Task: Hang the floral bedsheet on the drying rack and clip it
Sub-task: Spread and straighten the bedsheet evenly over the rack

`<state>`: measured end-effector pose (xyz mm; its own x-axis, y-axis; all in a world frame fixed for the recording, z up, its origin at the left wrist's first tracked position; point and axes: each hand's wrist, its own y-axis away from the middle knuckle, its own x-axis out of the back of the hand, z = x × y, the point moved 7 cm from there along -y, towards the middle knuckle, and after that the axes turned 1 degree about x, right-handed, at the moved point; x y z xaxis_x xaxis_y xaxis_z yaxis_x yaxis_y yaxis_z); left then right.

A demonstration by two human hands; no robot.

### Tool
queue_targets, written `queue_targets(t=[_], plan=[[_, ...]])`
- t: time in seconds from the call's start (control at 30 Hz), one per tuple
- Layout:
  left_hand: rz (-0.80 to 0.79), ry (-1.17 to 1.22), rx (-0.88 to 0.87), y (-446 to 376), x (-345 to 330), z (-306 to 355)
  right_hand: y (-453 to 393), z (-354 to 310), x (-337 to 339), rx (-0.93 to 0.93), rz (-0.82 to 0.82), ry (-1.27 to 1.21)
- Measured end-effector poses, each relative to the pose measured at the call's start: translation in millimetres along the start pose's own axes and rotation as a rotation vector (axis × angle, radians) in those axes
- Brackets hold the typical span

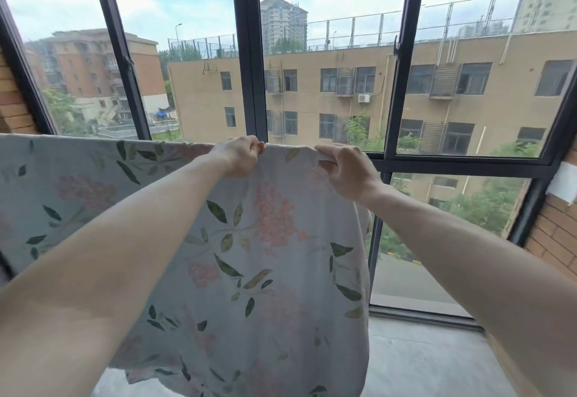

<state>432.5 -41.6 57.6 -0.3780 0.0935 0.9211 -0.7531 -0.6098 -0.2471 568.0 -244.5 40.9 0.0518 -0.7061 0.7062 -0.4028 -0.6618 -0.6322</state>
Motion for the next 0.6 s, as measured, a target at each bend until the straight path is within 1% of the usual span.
queue_targets(t=[0.13, 0.37, 0.6], plan=[[-0.011, -0.018, 0.006, -12, -2, 8, -13, 14, 0, -0.035, -0.017, -0.023], [0.033, -0.115, -0.043, -22, -7, 15, -10, 36, -7, -0.076, 0.05, -0.135], [0.086, -0.083, -0.107, -3, -11, 4, 2, 37, -16, -0.091, 0.036, -0.176]])
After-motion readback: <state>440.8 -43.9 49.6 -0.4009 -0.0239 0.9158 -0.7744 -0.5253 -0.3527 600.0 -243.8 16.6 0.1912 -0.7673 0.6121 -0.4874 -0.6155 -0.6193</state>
